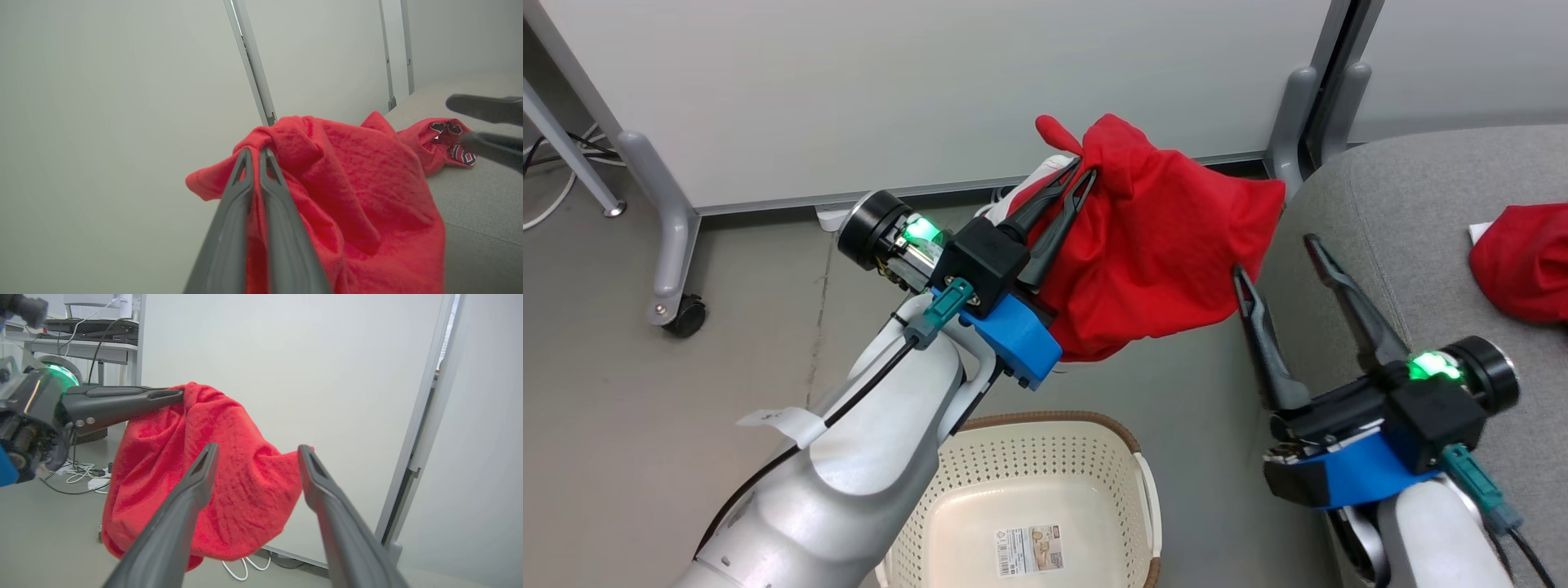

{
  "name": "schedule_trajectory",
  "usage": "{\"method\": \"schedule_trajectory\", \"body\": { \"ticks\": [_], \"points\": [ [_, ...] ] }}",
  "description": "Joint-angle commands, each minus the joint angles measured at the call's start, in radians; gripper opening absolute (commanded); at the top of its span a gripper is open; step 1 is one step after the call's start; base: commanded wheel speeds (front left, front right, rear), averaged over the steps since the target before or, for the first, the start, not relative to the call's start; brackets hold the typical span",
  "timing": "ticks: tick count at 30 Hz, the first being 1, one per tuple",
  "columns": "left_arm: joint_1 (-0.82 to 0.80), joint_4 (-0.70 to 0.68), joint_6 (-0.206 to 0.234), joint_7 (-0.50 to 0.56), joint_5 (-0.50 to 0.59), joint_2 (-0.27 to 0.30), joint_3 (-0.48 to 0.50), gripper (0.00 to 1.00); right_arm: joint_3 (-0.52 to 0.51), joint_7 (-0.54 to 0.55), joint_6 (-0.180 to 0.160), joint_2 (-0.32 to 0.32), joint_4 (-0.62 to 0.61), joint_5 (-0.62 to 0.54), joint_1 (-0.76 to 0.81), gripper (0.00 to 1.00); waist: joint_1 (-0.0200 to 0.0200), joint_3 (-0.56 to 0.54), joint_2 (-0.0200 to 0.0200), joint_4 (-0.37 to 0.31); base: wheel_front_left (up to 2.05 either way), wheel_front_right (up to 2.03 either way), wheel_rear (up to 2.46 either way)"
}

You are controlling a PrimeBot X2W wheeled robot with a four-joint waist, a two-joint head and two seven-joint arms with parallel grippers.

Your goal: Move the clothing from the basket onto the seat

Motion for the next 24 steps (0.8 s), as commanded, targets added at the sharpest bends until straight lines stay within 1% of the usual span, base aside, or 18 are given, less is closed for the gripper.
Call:
{"method": "schedule_trajectory", "body": {
  "ticks": [1, 7, 13, 19, 24],
  "points": [
    [0.012, -0.006, 0.004, -0.005, 0.004, 0.008, 0.007, 0.0, -0.036, 0.0, 0.0, -0.008, -0.018, 0.007, 0.033, 1.0, -0.0001, -0.005, 0.0, -0.004, 0.0, 0.0, 0.0],
    [0.036, -0.017, 0.004, -0.005, 0.01, 0.016, 0.016, 0.0, -0.142, 0.0, 0.0, -0.007, -0.039, 0.011, 0.104, 1.0, -0.0001, -0.015, 0.0, -0.006, 0.0, 0.0, 0.0],
    [0.049, -0.024, 0.004, -0.005, 0.013, 0.016, 0.019, 0.0, -0.176, 0.0, 0.0, -0.001, -0.039, 0.031, 0.144, 1.0, -0.0001, -0.019, 0.0, -0.003, 0.0, 0.0, 0.0],
    [0.057, -0.037, 0.005, -0.005, 0.021, 0.021, 0.02, 0.0, -0.149, 0.0, 0.0, -0.002, -0.025, 0.076, 0.15, 1.0, -0.0001, -0.019, 0.0, -0.003, 0.0, 0.0, 0.0],
    [0.06, -0.052, 0.004, -0.005, 0.027, 0.018, 0.012, 0.0, -0.095, 0.0, 0.0, -0.041, -0.002, 0.13, 0.116, 1.0, -0.0001, -0.016, 0.0, 0.003, 0.0, 0.0, 0.0]
  ]
}}
